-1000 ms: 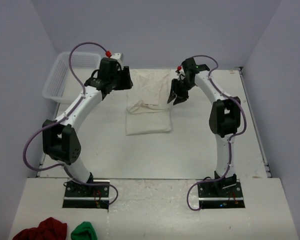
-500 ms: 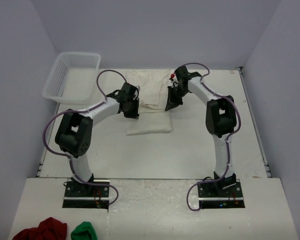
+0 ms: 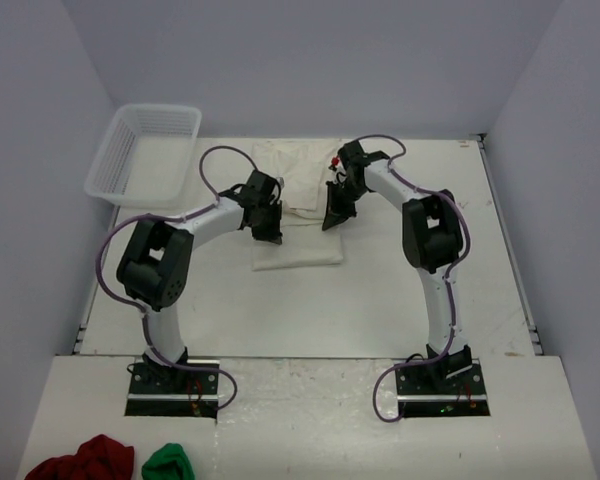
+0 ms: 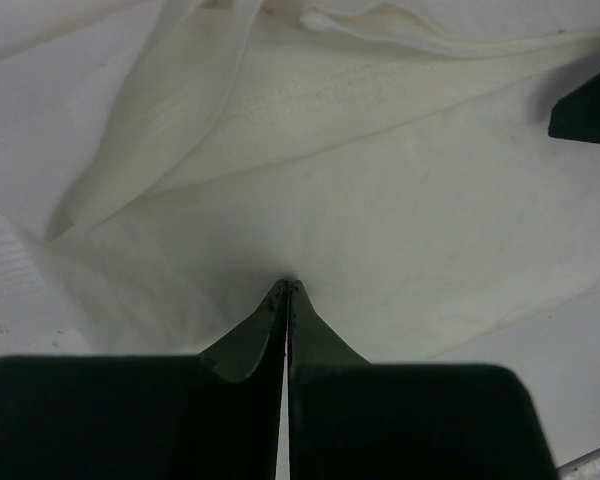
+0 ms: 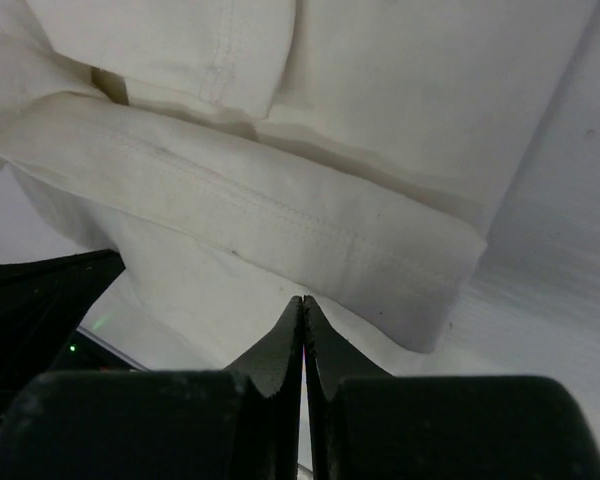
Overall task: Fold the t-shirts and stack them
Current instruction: Fold the folded rectangular tshirt in 1/3 of the way
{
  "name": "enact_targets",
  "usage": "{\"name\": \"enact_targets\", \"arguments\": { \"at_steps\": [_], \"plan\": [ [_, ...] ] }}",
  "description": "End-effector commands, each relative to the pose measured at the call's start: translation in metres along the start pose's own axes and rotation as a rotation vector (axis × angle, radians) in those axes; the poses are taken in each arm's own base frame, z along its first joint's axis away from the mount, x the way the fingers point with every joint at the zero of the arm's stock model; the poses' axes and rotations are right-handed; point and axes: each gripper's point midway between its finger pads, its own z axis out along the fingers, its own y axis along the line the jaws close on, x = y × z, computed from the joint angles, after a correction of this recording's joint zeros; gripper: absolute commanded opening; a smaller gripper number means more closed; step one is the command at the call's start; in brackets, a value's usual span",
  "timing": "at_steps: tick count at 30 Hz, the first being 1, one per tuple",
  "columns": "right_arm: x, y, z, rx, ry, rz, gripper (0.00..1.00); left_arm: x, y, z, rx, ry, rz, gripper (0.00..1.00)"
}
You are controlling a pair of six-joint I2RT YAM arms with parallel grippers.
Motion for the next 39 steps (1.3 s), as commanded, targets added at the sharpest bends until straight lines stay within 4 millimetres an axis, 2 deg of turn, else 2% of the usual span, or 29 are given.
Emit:
{"name": "enact_targets", "arguments": {
  "at_steps": [1,7,9,10,11,12,13,14,15,16,17,18,20,21,23,24,25,26,27,29,30,32,33,35,36,39],
  "plan": [
    [0.015,0.017,0.002,-0.028,0.029,-0.009,0.00,0.002,0.007,0.011,-0.044,0.020,-0.003,0.00],
    [0.036,0.015,0.017,-0.023,0.088,0.009,0.00,0.035,0.025,0.028,-0.102,0.139,-0.029,0.00],
    [0.042,0.017,0.018,-0.028,0.097,0.018,0.00,0.042,0.027,0.027,-0.104,0.152,-0.037,0.00],
    [0.054,0.013,0.023,-0.022,0.121,0.031,0.00,0.051,0.030,0.027,-0.109,0.171,-0.041,0.00],
    [0.057,0.013,0.025,-0.020,0.117,0.030,0.00,0.053,0.030,0.023,-0.107,0.169,-0.043,0.00],
    [0.068,0.009,0.025,-0.010,0.131,0.038,0.00,0.056,0.031,0.021,-0.110,0.172,-0.045,0.00],
    [0.075,0.009,0.026,-0.011,0.140,0.039,0.00,0.067,0.036,0.020,-0.119,0.191,-0.049,0.00],
    [0.079,0.008,0.028,-0.012,0.142,0.041,0.00,0.069,0.035,0.014,-0.119,0.188,-0.056,0.00],
    [0.092,0.002,0.028,0.001,0.162,0.057,0.00,0.073,0.036,0.011,-0.119,0.195,-0.063,0.00],
    [0.098,0.000,0.029,0.001,0.167,0.065,0.00,0.085,0.041,0.009,-0.129,0.219,-0.076,0.00],
    [0.101,-0.001,0.030,-0.004,0.160,0.063,0.00,0.087,0.040,0.002,-0.124,0.214,-0.083,0.00],
    [0.114,-0.008,0.029,0.012,0.173,0.077,0.00,0.102,0.044,-0.001,-0.135,0.239,-0.092,0.00],
    [0.121,-0.010,0.029,0.009,0.167,0.075,0.00,0.110,0.043,-0.013,-0.131,0.242,-0.110,0.00],
    [0.132,-0.017,0.030,0.023,0.186,0.089,0.00,0.126,0.046,-0.017,-0.141,0.271,-0.114,0.00],
    [0.136,-0.015,0.023,0.011,0.162,0.079,0.00,0.133,0.042,-0.031,-0.125,0.265,-0.127,0.00],
    [0.148,-0.022,0.024,0.025,0.180,0.094,0.00,0.140,0.040,-0.035,-0.128,0.271,-0.125,0.00],
    [0.149,-0.019,0.019,0.015,0.162,0.092,0.00,0.151,0.042,-0.040,-0.138,0.284,-0.139,0.00],
    [0.152,-0.019,0.018,0.010,0.156,0.092,0.00,0.152,0.039,-0.050,-0.125,0.265,-0.139,0.00],
    [0.164,-0.025,0.019,0.022,0.176,0.101,0.00,0.164,0.040,-0.053,-0.133,0.280,-0.135,0.00],
    [0.172,-0.020,0.013,0.004,0.153,0.093,0.00,0.170,0.038,-0.066,-0.127,0.263,-0.149,0.00],
    [0.187,-0.026,0.014,0.013,0.174,0.105,0.00,0.181,0.041,-0.068,-0.139,0.275,-0.143,0.00],
    [0.199,-0.019,0.010,-0.001,0.159,0.089,0.00,0.188,0.042,-0.076,-0.137,0.261,-0.152,0.00],
    [0.216,-0.025,0.013,0.012,0.185,0.102,0.00,0.198,0.047,-0.077,-0.148,0.277,-0.157,0.00],
    [0.228,-0.020,0.011,-0.003,0.175,0.092,0.00,0.203,0.048,-0.081,-0.147,0.268,-0.162,0.00],
    [0.241,-0.026,0.013,0.011,0.193,0.104,0.00,0.208,0.051,-0.081,-0.154,0.271,-0.165,0.00],
    [0.263,-0.022,0.016,0.011,0.215,0.097,0.00,0.208,0.051,-0.085,-0.153,0.251,-0.170,0.00]
  ]
}}
